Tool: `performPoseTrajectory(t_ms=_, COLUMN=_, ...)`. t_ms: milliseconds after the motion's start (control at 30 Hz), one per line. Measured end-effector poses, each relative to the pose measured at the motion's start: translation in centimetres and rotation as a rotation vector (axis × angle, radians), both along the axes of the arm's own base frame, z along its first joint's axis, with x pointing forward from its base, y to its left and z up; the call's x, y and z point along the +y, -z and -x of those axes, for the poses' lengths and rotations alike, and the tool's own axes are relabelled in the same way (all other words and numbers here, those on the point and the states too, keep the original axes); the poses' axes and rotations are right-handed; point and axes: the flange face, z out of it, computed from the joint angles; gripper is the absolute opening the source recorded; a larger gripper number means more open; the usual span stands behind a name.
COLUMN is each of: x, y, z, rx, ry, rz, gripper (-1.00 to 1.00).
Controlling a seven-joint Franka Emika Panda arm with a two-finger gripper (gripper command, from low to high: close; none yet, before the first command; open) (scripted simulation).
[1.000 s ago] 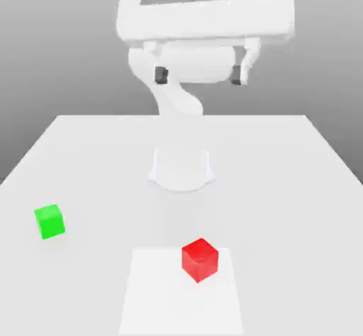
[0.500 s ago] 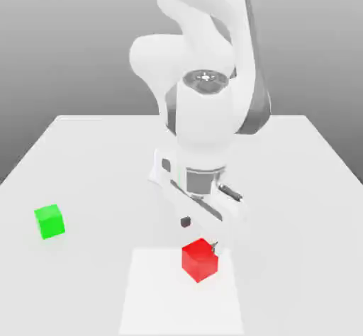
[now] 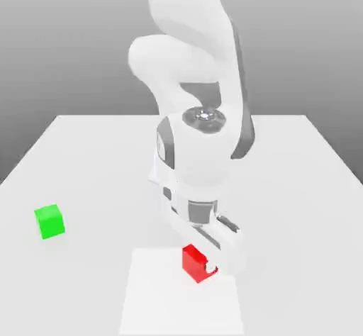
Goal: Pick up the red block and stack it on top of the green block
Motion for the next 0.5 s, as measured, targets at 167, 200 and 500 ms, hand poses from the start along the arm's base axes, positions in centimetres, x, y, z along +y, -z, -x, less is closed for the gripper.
performPoseTrajectory(t_ms=167, x=0.1, y=-2.7, z=-0.5, rx=-0.006, ry=0.004, rz=0.001, gripper=-1.0)
performPoseTrajectory(t_ms=200, x=0.0, y=-3.2, z=-0.5, rx=-0.006, ry=0.004, rz=0.001, gripper=-1.0)
performPoseTrajectory(t_ms=500, x=-6.1, y=-6.9, z=-0.1, rx=0.003, ry=0.133, rz=0.006, gripper=-1.0)
